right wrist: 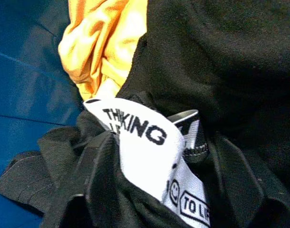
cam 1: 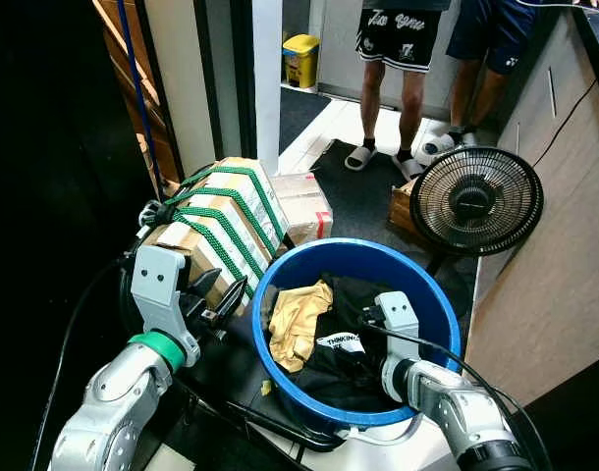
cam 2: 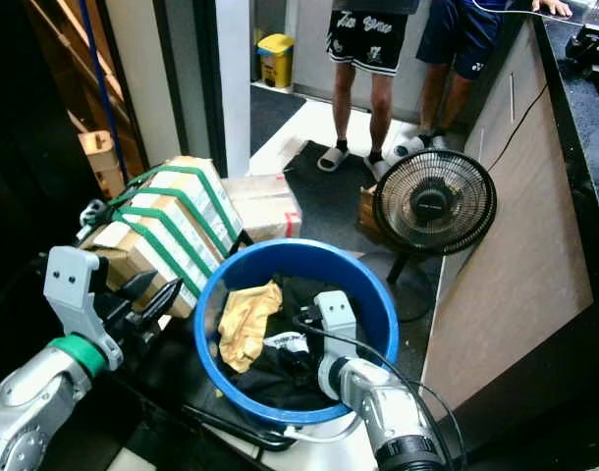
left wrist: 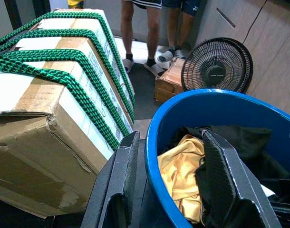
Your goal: Clothes washing
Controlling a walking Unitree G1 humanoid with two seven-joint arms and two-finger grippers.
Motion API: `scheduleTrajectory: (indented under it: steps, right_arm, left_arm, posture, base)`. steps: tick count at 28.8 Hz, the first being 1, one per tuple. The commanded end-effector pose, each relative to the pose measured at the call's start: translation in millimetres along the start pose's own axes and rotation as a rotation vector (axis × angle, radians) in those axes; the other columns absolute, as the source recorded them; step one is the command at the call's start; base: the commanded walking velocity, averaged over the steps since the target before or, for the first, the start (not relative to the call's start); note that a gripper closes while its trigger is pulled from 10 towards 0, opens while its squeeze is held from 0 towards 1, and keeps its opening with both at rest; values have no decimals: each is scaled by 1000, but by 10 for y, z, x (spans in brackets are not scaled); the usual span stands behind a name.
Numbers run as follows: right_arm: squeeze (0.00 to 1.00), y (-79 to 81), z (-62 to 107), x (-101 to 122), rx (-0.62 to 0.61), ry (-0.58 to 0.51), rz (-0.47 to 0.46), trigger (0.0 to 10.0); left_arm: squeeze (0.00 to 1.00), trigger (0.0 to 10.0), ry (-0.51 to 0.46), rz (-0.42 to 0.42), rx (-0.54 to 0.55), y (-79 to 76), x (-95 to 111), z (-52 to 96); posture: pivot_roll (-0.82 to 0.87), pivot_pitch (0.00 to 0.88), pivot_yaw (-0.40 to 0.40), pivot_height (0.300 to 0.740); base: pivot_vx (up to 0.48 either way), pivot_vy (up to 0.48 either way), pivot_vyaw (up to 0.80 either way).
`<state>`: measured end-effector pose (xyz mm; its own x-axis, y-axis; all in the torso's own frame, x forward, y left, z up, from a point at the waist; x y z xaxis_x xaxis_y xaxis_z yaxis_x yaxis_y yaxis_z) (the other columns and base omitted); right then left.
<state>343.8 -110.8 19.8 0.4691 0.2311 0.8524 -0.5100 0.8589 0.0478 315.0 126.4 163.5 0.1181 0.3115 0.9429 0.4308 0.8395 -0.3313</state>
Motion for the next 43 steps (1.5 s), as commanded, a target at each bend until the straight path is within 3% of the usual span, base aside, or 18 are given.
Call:
scheduleTrajectory:
  steps: [1, 28, 33, 35, 36, 37, 38, 39, 40, 43]
  right_arm:
    - [0, 88, -6, -222, 28, 58, -42, 0]
    - [0, 94, -1, -77, 58, -23, -29, 0]
    - [0, 115, 61, 191, 105, -131, -42, 0]
    - [0, 206, 274, 727, 258, -342, -100, 0]
    - [0, 206, 274, 727, 258, -342, -100, 0]
    - [0, 251, 503, 1124, 361, -498, -107, 0]
    - [0, 251, 503, 1124, 361, -498, -107, 0]
    - [0, 235, 581, 1266, 375, -550, -110, 0]
    - [0, 193, 643, 1397, 370, -597, -114, 0]
    - [0, -185, 830, 1896, 205, -811, -192, 0]
  left_arm:
    - [0, 10000, 18, 5, -8, -19, -33, 17]
    - [0, 10000, 12, -3, -25, -25, -9, -7]
    - [0, 10000, 8, -6, -25, -13, 13, 0]
    - [0, 10000, 6, -7, -27, 2, 27, 0]
    - [0, 10000, 6, -7, -27, 2, 27, 0]
    - [0, 10000, 5, -8, -31, 9, 35, -6]
    - [0, 10000, 5, -8, -31, 9, 35, -6]
    - [0, 10000, 5, -9, -32, 9, 38, -10]
    - [0, 10000, 4, -11, -34, 8, 41, -13]
    - [0, 10000, -3, -16, -32, 15, 67, -27]
  posture:
    - [156, 70, 47, 740]
    - [165, 43, 49, 740]
    - [167, 39, 51, 740]
    - [162, 31, 58, 740]
    - [162, 31, 58, 740]
    - [160, 27, 59, 740]
    - [160, 27, 59, 740]
    - [160, 27, 59, 740]
    - [160, 27, 59, 740]
    - [161, 23, 60, 740]
  base:
    - [0, 0, 0]
    - [0, 0, 0]
    - [0, 0, 0]
    - [0, 0, 0]
    - [0, 0, 0]
    - [0, 0, 0]
    - [0, 0, 0]
    - [0, 0, 0]
    - [0, 0, 0]
    - [0, 0, 0]
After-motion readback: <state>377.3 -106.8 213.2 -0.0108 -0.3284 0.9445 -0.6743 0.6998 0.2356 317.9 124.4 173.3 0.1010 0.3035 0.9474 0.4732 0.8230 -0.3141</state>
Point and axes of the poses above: a point about 5 cm out from each wrist's last joint towards the gripper, its own z axis pointing back from the gripper into the wrist, its own x axis along the axis of the wrist's last joint, y = z × x, the point moved 6 cm from there along -z, pointing out of the wrist towards the gripper, and after that the axes turned 14 degrees about z, right-handed, at the moved point
